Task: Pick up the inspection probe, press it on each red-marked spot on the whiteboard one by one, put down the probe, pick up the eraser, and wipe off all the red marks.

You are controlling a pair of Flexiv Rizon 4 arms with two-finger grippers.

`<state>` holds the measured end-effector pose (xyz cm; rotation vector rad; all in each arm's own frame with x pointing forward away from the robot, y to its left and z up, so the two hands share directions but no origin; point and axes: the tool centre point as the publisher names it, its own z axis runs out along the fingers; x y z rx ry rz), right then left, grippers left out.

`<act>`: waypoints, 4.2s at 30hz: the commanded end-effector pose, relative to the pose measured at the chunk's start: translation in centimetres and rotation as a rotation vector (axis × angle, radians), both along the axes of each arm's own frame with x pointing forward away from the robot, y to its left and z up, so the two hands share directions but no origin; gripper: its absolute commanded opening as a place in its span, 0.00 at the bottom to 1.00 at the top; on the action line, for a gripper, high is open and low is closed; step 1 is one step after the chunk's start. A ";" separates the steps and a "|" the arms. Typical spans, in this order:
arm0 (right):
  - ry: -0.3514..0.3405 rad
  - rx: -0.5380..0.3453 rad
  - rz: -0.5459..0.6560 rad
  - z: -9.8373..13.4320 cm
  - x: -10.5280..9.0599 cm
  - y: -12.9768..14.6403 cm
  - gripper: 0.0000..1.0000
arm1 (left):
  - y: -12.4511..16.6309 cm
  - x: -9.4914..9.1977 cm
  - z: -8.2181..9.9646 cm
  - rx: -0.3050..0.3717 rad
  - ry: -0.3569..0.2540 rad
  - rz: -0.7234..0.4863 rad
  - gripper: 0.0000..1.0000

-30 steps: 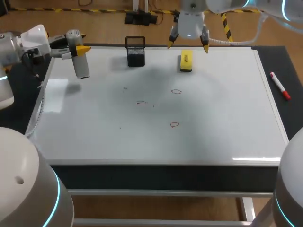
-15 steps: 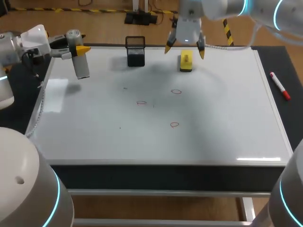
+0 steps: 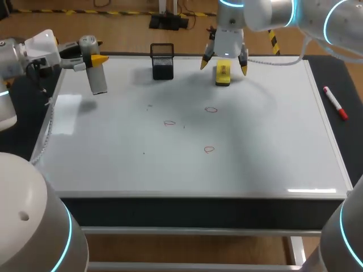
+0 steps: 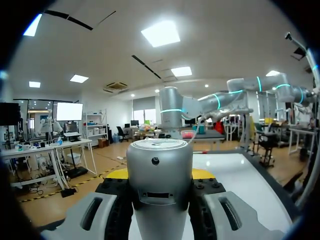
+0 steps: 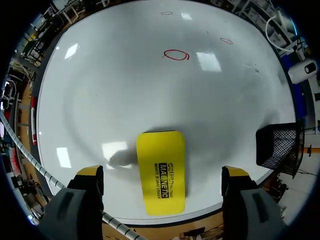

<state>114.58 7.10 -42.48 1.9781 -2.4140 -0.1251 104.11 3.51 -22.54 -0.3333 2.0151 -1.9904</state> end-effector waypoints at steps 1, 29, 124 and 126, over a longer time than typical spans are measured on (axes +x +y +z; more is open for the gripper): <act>0.005 0.007 -0.001 -0.6 0.4 0.0 1.00 | 0.0 0.0 0.0 0.000 -0.001 0.000 0.00; 0.001 -0.041 -0.015 -0.3 1.1 0.9 0.00 | 0.0 0.0 0.0 0.000 -0.001 0.000 0.00; -0.036 -0.049 -0.471 12.7 -11.8 -15.7 0.00 | -10.3 -3.7 1.5 -0.011 -0.028 -0.205 0.00; -0.036 -0.049 -0.471 12.7 -11.8 -15.7 0.00 | -11.5 -4.3 1.4 -0.020 -0.030 -0.228 0.00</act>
